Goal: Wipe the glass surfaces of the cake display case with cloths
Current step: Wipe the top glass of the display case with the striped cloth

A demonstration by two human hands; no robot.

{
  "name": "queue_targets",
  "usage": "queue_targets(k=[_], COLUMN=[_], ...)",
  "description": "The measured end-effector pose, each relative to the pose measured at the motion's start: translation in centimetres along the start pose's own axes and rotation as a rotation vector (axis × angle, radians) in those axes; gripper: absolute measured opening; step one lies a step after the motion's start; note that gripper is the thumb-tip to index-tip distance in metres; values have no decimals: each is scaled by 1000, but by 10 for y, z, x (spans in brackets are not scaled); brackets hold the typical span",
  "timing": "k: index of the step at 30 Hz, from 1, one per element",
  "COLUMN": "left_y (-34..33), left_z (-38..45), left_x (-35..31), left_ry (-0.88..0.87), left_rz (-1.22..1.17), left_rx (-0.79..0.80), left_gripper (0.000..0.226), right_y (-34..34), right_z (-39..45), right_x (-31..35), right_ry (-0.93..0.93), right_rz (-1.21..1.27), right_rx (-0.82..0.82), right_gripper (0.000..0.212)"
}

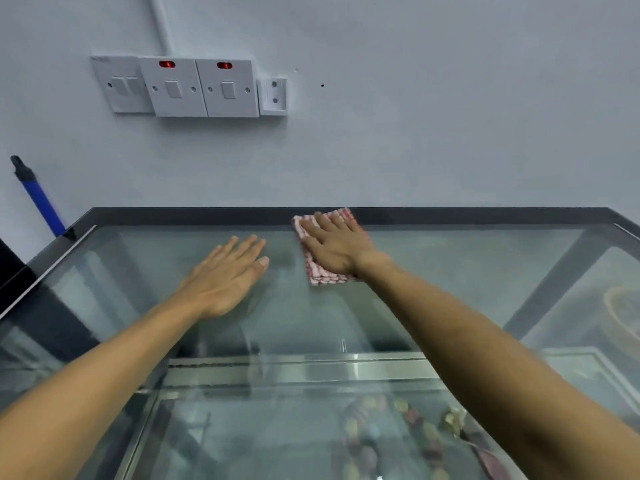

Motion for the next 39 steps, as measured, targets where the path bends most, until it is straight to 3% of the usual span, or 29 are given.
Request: queue_targets(k=[3,6,10,11,13,15,18,20,23,26,30,34,36,39], left_y=[2,1,-1,-1,-1,-2,-1,0,-1,-1,-1,-2,0,-4], left_z=[-2,-1,-1,-1,-1,0,-1,0,2,-1,-7,-18,-24,-34], left_x=[-1,0,0,0,0,0,1,1,1,0,-3,-5,-7,-7], left_ry=[11,1,7,10,15,14,5,-3,0,-2,-7,5,4,-19], left_rz=[-2,5,21,21,21,30,-6,-16,21,69,107,107,108,122], left_rx=[-2,-2,-13,-16,-18,-17,-12,-10,0,-18,-27,-10,4,30], left_gripper=[59,57,58,59,60,60,64,70,75,83,81,77,76,82], right_y=[-29,-21,30,38,38,26,-6,-29,-33,5,31,20,-3,-44], right_z=[-70,-143,-106,-87,-52,-29,-53,-119,-239,-248,-166,-109,-113,-187], right_x=[49,20,-85,-101,-111,-83,4,50,58,-14,-100,-65,0,81], right_ry=[280,441,146,43,-156,-186,16,250,492,326,23,-169,15,380], right_rz=[-72,-38,-44,-36,-20,2,-4,-38,-26,-50,-106,-34,-88,-89], right_rx=[81,142,16,-34,-88,-93,-8,65,176,177,4,-78,-40,99], right_gripper=[65,68,102,102,78,69,63,62,57,54,79,65,65,63])
Point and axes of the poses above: each hand's wrist, its own z-axis towards the middle knuckle, its own y-axis out of the back of the hand, x = y × z, the point moved 6 cm from there along z, towards the middle knuckle, and after that the axes turned 14 degrees about z, right-handed, at the moved point
